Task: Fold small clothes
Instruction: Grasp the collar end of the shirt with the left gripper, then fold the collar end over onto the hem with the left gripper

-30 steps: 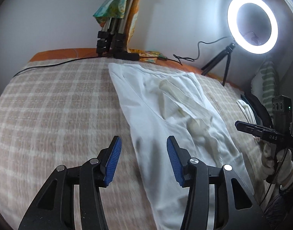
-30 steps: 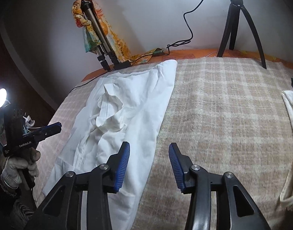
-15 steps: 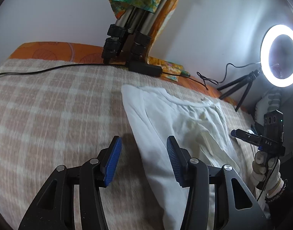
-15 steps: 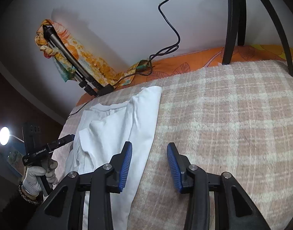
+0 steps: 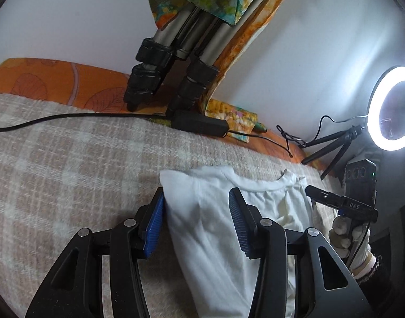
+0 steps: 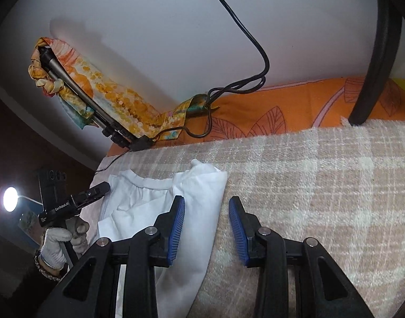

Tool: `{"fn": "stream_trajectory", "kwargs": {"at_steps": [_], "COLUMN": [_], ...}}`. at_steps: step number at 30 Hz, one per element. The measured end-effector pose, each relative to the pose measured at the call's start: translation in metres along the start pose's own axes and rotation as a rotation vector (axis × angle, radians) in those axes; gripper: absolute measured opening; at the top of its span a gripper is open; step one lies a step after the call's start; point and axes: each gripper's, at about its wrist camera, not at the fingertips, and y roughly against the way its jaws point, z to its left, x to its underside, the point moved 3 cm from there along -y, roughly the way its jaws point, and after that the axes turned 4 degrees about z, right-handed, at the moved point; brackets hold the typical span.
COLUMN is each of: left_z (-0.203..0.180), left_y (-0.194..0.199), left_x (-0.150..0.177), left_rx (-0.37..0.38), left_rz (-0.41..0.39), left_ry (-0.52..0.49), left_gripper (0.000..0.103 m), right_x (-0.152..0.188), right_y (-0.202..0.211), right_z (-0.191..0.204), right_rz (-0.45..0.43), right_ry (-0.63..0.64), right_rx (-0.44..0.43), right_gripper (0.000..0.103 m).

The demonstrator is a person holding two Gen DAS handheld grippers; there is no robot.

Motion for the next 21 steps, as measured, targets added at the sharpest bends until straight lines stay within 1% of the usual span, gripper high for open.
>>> {"fn": "stream_trajectory", "kwargs": {"at_steps": [1,2,3,4,5,7,8,10,12,16,21], "left_z": [-0.002,-0.004,-0.006,-0.007,-0.009,-0.011,-0.013,-0.015,-0.019,-0.031,-0.051], "left_y": [-0.002,-0.004,-0.006,-0.008,-0.010,-0.009,-0.008,-0.003,0.004,0.019,0.038], "left_x": [-0.001,-0.001,-0.001,-0.001,-0.001,-0.001,-0.001,-0.001,-0.002,-0.002,0.005], "left_rx": [-0.002,0.001,-0.004,-0.005,-0.005,-0.008,-0.006,0.007,0.005,0.010,0.022], "left_rz": [0.002,0.012,0.011,0.015,0.020,0.014,0.007,-0.009,-0.024,-0.056,-0.079], "left_ry": [-0.011,-0.019,-0.030,-0.039,-0.046,-0.057,-0.058,-0.059,-0.069,-0.093,-0.124], "left_gripper": [0.040,0.028,0.023,0.015,0.011,0.007,0.006,0.006,0.005,0.005,0.005], "right_x": [-0.002,-0.003,-0.004,-0.004,-0.005,-0.005,-0.005,-0.007,-0.009,-0.009,-0.007], "right_y": [-0.002,-0.002,-0.004,-0.006,-0.008,-0.010,-0.009,-0.004,0.003,0.019,0.043], "right_z": [0.001,0.003,0.004,0.005,0.005,0.005,0.005,0.007,0.011,0.027,0.048], "right_rz": [0.000,-0.001,0.000,0.004,0.005,0.012,0.004,-0.017,-0.040,-0.066,-0.095], "right_ry": [0.007,0.014,0.019,0.022,0.025,0.018,0.016,0.008,0.009,0.049,0.085], "right_rx": [0.003,0.010,0.017,0.022,0.030,0.038,0.034,0.019,0.006,0.014,0.003], "right_gripper": [0.037,0.037,0.036,0.031,0.022,0.010,0.006,0.004,0.003,0.003,0.002]}}
